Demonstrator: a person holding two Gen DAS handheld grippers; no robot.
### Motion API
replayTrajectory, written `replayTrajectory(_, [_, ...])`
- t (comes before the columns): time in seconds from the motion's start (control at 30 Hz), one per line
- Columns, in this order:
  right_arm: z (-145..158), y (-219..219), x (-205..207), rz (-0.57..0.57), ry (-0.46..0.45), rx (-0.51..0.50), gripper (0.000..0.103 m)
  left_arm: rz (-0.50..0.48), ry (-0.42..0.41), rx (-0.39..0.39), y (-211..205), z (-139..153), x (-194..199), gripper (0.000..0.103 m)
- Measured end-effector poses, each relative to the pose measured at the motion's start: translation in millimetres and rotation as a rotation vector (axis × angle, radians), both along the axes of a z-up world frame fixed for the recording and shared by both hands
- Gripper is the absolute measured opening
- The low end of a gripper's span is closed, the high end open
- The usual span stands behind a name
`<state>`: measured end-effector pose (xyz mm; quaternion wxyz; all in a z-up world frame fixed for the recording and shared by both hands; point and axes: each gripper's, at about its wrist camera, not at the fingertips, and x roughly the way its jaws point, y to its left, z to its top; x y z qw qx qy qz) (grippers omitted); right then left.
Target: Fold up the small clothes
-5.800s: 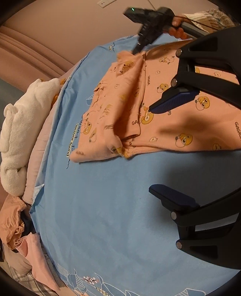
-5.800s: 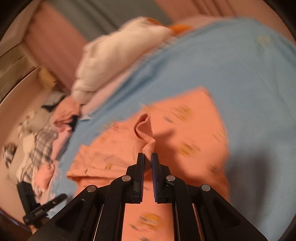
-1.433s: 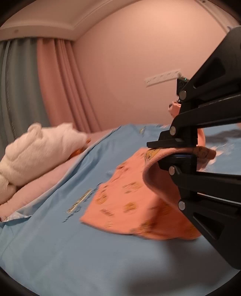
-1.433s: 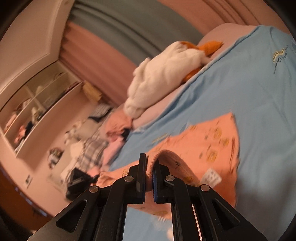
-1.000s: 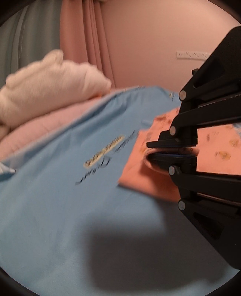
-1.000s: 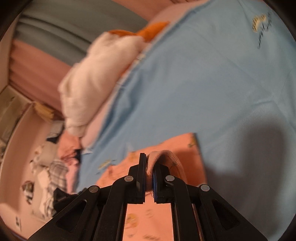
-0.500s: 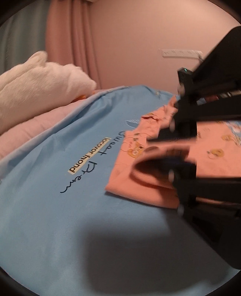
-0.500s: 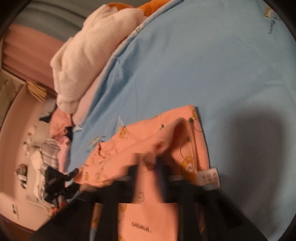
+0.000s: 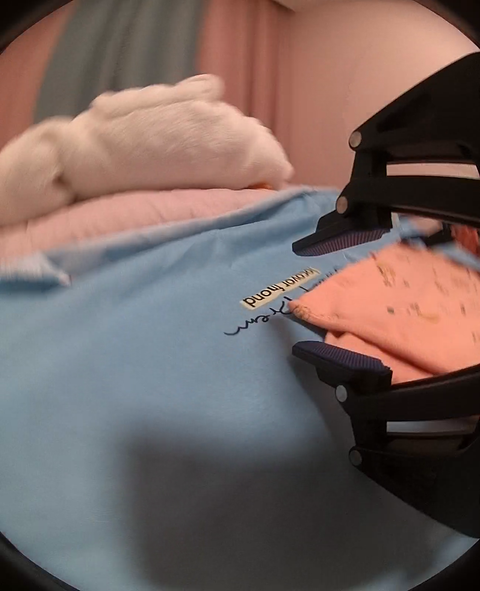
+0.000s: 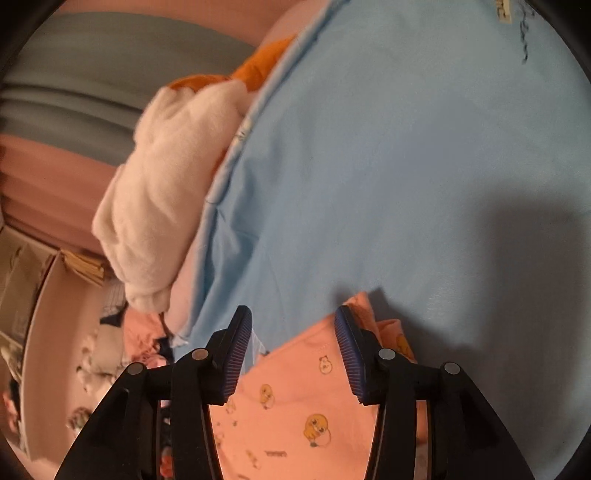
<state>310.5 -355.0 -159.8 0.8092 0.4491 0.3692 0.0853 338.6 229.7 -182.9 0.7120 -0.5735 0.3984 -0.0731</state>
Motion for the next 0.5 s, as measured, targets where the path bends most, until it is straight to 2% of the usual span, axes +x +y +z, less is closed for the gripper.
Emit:
replayTrajectory(0.2, [33.6,46.2,-32.1,0.209,-0.076,-0.311,0.047,-0.277,-0.198,0.357,-43.1,56.6,-40.3,0.045])
replayTrajectory(0.3, [39.3,74.5,-55.0,0.287,-0.083,-0.551,0.047,-0.405,-0.243,0.476,-69.9,60.3,-63.9,0.039])
replayTrajectory(0.4, [32.3,101.4,-78.7,0.373,-0.061,-0.706,0.04,-0.513,-0.246,0.607,-96.5,48.9,-90.0,0.028])
replayTrajectory(0.5, [21.8,117.0,-96.6,0.415,-0.039,-0.819,0.039,-0.578,-0.208,0.71,-112.8,28.4,-113.2,0.027])
